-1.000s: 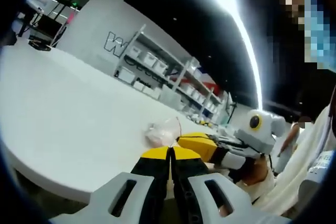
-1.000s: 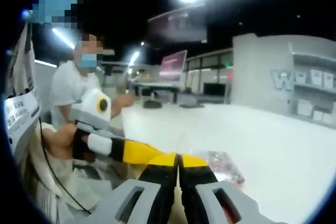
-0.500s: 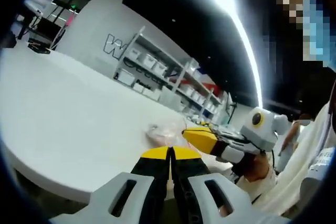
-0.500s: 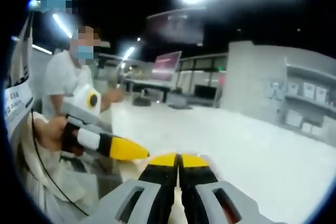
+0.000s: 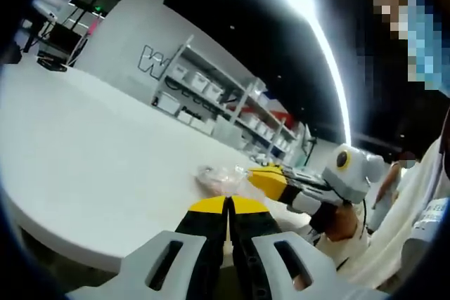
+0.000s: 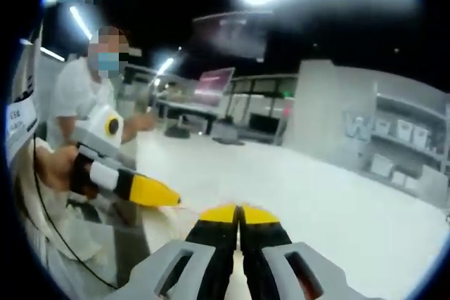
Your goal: Open the resealable bag by pulling the two sides of the seal apart until the entire bag opening is separated and visibly accessible.
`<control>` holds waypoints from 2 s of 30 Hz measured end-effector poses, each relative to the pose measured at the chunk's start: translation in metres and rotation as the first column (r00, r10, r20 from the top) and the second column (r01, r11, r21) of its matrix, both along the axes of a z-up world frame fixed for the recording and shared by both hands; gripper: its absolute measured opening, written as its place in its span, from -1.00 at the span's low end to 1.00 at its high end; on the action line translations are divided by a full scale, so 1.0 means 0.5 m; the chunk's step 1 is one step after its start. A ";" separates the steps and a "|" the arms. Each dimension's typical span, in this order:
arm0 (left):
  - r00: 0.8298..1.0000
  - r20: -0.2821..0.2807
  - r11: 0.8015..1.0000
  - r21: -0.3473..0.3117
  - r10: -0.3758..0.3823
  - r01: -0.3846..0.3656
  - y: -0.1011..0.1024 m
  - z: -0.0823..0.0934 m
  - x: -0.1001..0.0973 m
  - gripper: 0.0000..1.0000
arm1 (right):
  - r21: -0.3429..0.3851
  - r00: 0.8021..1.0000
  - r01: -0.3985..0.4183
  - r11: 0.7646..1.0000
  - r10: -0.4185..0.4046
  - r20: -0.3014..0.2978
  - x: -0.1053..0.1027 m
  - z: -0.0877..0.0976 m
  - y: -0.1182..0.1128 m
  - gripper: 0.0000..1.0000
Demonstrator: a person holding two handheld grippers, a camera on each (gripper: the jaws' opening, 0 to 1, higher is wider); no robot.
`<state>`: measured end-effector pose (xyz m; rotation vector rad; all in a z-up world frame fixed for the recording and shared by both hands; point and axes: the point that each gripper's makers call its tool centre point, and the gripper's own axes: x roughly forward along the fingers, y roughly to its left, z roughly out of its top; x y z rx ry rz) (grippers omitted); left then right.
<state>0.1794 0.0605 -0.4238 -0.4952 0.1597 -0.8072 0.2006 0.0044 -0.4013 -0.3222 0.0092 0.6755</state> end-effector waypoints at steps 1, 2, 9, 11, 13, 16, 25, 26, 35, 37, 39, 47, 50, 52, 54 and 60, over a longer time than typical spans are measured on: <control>1.000 0.001 1.000 0.002 0.000 0.000 0.000 0.000 0.000 -0.99 | -0.004 1.000 0.004 1.000 -0.004 0.004 0.000 0.000 -0.001 -1.00; 1.000 0.001 1.000 0.003 0.001 -0.001 0.000 0.000 0.000 -0.99 | -0.006 1.000 0.007 1.000 -0.007 0.008 0.000 0.000 -0.002 -1.00; 1.000 -0.004 1.000 0.001 0.007 -0.007 0.000 -0.001 0.001 -0.99 | -0.229 0.979 0.080 0.970 -0.033 0.202 0.003 0.003 -0.004 -1.00; 1.000 -0.006 1.000 -0.001 0.007 -0.007 0.001 0.000 0.001 -0.99 | -0.216 0.979 0.081 0.973 -0.038 0.199 0.003 0.006 -0.006 -1.00; 1.000 -0.008 1.000 0.001 0.006 -0.006 0.000 -0.001 0.001 -0.99 | -0.159 0.982 0.057 0.986 -0.027 0.184 0.001 0.014 -0.005 -1.00; 1.000 -0.020 1.000 -0.013 0.008 -0.008 0.002 0.000 0.001 -0.99 | -0.033 0.990 0.013 0.999 -0.008 0.142 -0.010 0.032 -0.001 -1.00; 1.000 -0.017 1.000 -0.017 0.023 -0.023 0.006 0.001 0.007 -0.99 | 0.175 0.997 -0.072 0.982 0.063 0.053 -0.025 0.057 0.023 -0.52; 1.000 -0.017 1.000 -0.016 0.023 -0.023 0.006 0.001 0.008 -0.99 | 0.157 0.997 -0.073 0.985 0.067 0.045 -0.021 0.048 0.028 -0.51; 1.000 -0.010 1.000 -0.015 0.022 -0.022 0.007 0.001 0.006 -0.99 | -0.037 0.994 -0.108 0.993 0.109 0.029 0.003 -0.005 0.082 -0.60; 1.000 -0.008 1.000 -0.015 0.023 -0.023 0.007 0.001 0.006 -0.99 | -0.056 0.994 -0.099 0.993 0.102 0.042 0.003 -0.009 0.087 -0.69; 1.000 -0.007 1.000 -0.017 0.024 -0.024 0.007 0.002 0.007 -0.99 | -0.063 0.993 -0.100 0.993 0.103 0.048 0.000 -0.010 0.090 -0.74; 1.000 0.004 1.000 -0.016 0.027 -0.027 0.007 0.002 0.008 -0.99 | -0.090 0.996 -0.075 0.993 0.080 0.048 0.000 -0.014 0.076 -1.00; 1.000 0.006 1.000 -0.010 0.026 -0.026 0.008 0.002 0.009 -0.99 | -0.111 0.995 -0.062 0.992 0.070 0.067 0.004 -0.012 0.071 -1.00; 1.000 -0.005 1.000 -0.018 0.023 -0.023 0.010 0.002 0.011 -0.99 | -0.102 0.995 -0.059 0.993 0.066 0.069 0.004 -0.008 0.069 -1.00; 1.000 -0.006 0.999 -0.029 0.021 -0.021 0.009 0.003 0.008 -0.99 | -0.099 0.995 -0.054 0.994 0.062 0.075 0.003 -0.004 0.066 -1.00; 0.994 0.104 1.000 -0.009 0.025 -0.024 -0.003 0.022 -0.007 -0.97 | -0.080 0.991 -0.024 0.997 0.034 0.127 0.001 0.020 0.039 -1.00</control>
